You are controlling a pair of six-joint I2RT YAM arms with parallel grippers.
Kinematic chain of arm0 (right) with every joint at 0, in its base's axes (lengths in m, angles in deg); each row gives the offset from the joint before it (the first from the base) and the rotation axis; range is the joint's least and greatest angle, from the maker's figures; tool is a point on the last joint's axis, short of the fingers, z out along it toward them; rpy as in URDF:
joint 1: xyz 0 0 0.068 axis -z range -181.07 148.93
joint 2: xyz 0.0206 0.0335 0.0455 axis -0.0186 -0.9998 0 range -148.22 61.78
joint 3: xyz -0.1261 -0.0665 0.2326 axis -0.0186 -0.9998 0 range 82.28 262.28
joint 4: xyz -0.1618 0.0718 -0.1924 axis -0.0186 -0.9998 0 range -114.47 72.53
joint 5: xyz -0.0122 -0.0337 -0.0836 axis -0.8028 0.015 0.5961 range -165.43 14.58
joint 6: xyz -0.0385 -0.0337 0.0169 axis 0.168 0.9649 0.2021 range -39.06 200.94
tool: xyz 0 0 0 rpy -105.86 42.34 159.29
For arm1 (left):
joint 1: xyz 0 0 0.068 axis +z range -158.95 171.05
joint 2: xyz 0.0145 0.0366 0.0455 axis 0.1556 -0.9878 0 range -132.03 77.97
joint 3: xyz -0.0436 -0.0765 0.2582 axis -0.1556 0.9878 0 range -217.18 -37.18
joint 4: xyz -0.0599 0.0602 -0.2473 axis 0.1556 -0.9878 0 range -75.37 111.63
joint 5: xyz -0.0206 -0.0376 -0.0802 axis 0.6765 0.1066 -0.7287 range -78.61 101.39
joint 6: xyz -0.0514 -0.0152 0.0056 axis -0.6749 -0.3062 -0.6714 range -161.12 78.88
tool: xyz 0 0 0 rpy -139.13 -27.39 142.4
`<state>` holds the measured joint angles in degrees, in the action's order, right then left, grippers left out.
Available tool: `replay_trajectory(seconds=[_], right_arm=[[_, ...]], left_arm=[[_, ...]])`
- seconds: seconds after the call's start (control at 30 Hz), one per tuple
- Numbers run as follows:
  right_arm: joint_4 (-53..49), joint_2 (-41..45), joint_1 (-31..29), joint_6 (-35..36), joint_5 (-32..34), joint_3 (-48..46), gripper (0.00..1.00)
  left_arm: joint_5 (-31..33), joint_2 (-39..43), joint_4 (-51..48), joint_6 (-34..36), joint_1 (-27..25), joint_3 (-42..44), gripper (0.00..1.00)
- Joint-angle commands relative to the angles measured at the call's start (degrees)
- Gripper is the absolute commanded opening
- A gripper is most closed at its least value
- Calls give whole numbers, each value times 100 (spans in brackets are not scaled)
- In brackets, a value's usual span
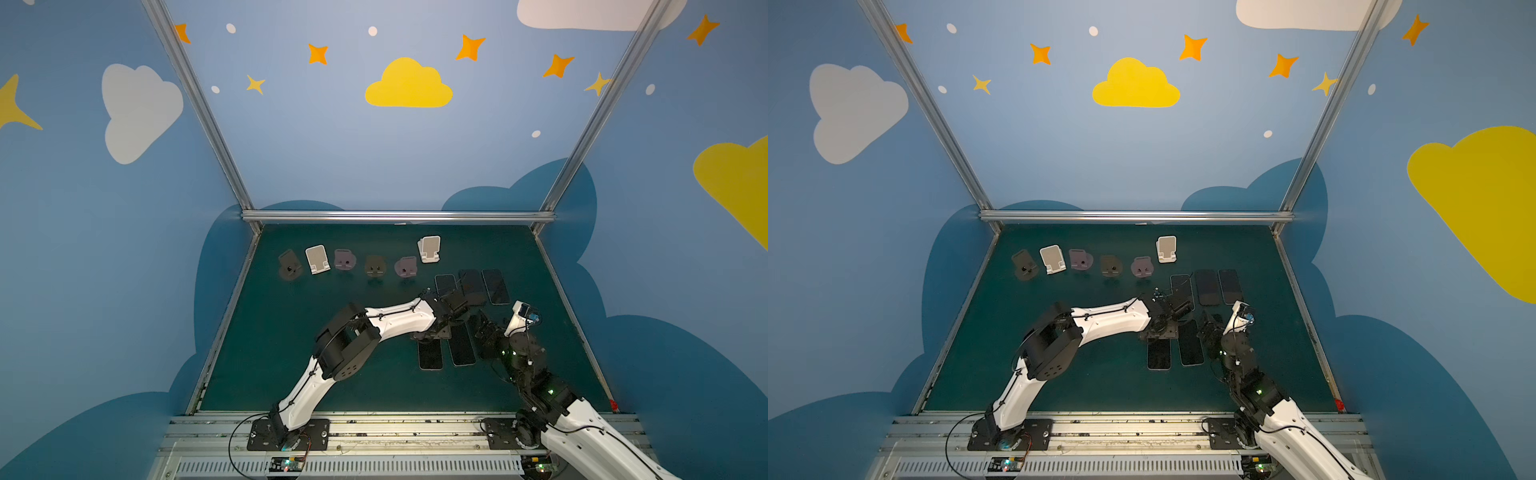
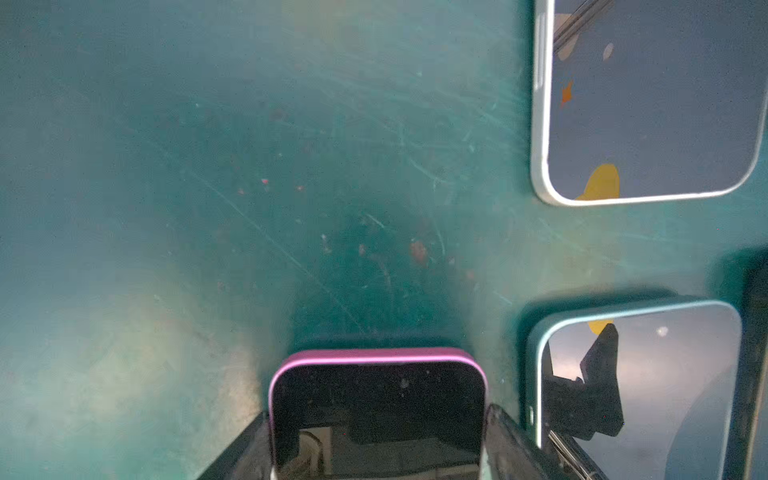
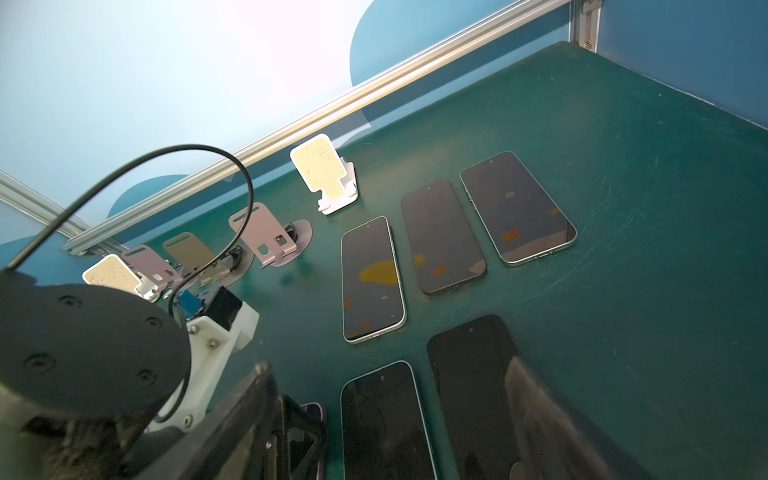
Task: Remove the phone from the phone stand
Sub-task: 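Lower the purple phone flat beside the black phones and open the left gripper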
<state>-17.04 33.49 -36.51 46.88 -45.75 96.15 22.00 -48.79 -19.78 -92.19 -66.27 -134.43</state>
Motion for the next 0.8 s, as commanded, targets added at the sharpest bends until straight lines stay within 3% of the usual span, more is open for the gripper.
replay_trajectory(seconds=[0.0,0.4,0.77], right_arm=[[46,79,28,-21,12,-51,87],[54,52,50,-13,0,-51,87],[31,41,55,-3,2,-42,87]], left_arm=[[85,-103,-104,51,2,48,78],[20,75,-60,105,-3,14,78],[120,770,-93,384,23,45,81]])
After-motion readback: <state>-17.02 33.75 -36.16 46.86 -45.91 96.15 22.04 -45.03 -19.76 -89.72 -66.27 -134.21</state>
